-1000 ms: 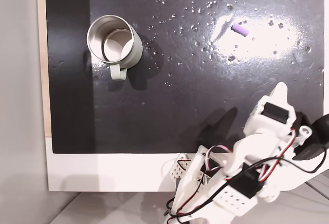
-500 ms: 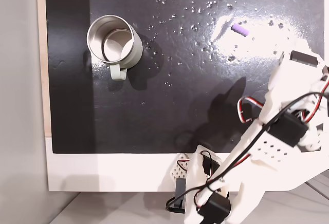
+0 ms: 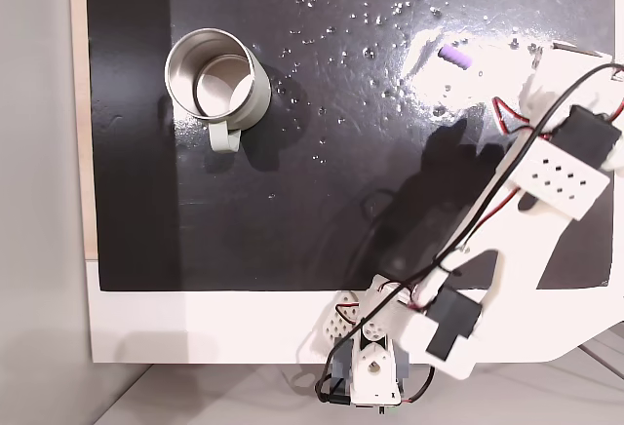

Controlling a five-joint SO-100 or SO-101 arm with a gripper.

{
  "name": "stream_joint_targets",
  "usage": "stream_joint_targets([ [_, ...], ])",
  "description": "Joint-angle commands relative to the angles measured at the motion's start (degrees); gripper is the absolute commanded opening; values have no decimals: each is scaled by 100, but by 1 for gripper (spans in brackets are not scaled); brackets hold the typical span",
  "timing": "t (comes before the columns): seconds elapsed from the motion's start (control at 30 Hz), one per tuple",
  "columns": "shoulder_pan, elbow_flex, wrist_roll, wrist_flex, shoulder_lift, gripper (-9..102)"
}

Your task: Grasp a pengrip and put it in the cup.

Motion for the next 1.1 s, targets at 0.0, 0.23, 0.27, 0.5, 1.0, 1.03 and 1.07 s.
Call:
stream_joint_targets([
  [0.0,88,-703,-149,114,-431,8],
  [0.23,-18,-1345,-554,439,-1521,11],
  [0.27,-53,-1485,-554,519,-1652,12],
  [0.5,-343,-3050,-404,1441,-2672,17],
  [1.0,-668,-6425,-466,3155,-4421,19],
  [1.03,-677,-6451,-457,3155,-4465,19],
  [1.07,-694,-6486,-439,3155,-4518,19],
])
